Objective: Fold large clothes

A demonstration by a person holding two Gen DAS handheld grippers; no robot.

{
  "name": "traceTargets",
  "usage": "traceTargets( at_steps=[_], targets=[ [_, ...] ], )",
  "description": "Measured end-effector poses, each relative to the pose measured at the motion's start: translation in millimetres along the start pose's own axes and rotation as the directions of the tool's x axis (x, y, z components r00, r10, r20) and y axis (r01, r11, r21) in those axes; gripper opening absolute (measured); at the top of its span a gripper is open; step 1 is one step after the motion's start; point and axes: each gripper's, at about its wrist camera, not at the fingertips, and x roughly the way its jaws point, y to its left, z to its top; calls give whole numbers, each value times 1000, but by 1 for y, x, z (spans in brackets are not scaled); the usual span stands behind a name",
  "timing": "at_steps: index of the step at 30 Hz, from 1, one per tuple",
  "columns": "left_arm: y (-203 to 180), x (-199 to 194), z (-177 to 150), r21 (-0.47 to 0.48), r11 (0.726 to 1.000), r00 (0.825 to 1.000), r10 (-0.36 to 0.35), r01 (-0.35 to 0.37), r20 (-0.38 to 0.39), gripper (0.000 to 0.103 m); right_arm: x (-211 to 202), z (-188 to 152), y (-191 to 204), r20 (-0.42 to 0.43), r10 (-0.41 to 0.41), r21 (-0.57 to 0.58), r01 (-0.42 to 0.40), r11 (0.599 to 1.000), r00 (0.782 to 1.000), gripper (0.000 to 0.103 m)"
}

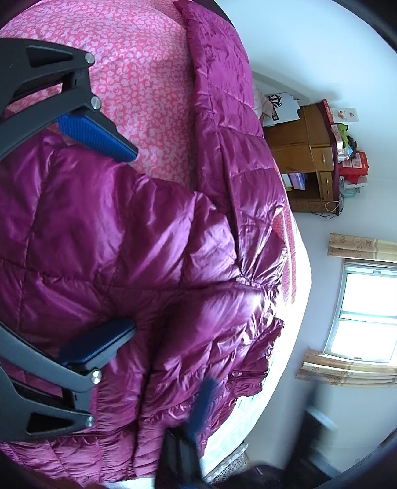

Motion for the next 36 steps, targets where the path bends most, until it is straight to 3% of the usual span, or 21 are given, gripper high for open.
traceTargets(
  at_steps=[2,4,5,6,8,9,12,14,16,19,20,23,25,27,28,30,33,36],
  targets=[
    [0,0,0,0,1000,1000,0,0,0,103,-28,4,10,83,-25,-34,28,999,996,84],
    [0,1,0,2,1000,1000,2,-2,-2,103,-61,8,15,197,-163,-68,180,981,967,84],
    [-1,1,0,5,1000,1000,6,-6,-3,103,-76,11,11,235,-240,-68,262,963,942,81],
    [-1,1,0,7,1000,1000,8,-8,-4,103,-89,16,4,261,-337,-50,361,931,905,68],
    [-2,2,0,10,1000,1000,13,-13,-6,103,-110,27,-24,271,-523,13,541,841,808,49],
    [-2,3,0,12,1000,1000,16,-16,-7,103,-118,28,-39,272,-609,43,623,781,745,48],
    [-2,3,0,13,1000,1000,19,-18,-8,103,-137,23,-85,215,-770,74,776,627,601,48],
    [-4,4,1,18,1000,1000,25,-25,-9,103,-137,13,-116,148,-812,89,811,579,564,48],
    [-3,6,1,22,999,999,31,-31,-13,103,-133,7,-114,211,-815,39,828,559,540,48],
    [-3,7,1,23,999,999,34,-33,-16,103,-118,7,-108,210,-851,-19,872,488,481,53],
    [-3,7,1,24,999,999,35,-34,-17,103,-116,8,-106,213,-856,-32,879,476,471,54],
    [-4,8,2,26,999,999,38,-37,-22,103,-118,3,-98,248,-831,-15,860,510,498,54],
    [-4,9,2,28,999,999,42,-42,-23,103,-136,-10,-79,325,-791,25,832,555,518,54],
    [-6,10,2,35,998,998,53,-53,-26,103,-140,-19,-54,357,-732,15,780,625,580,54],
    [-7,10,2,37,998,998,57,-56,-27,103,-133,-24,-41,348,-702,-21,754,656,621,54],
    [-7,10,2,33,998,998,61,-60,-33,103,-114,-30,-26,317,-676,-97,732,675,665,55],
    [-1,1,4,46,997,997,57,-54,-60,103,-82,-41,-22,252,-676,-167,719,674,692,61],
    [21,-21,8,18,995,995,101,-101,-27,103,-62,-51,-43,186,-698,-155,722,674,691,66]
  ],
)
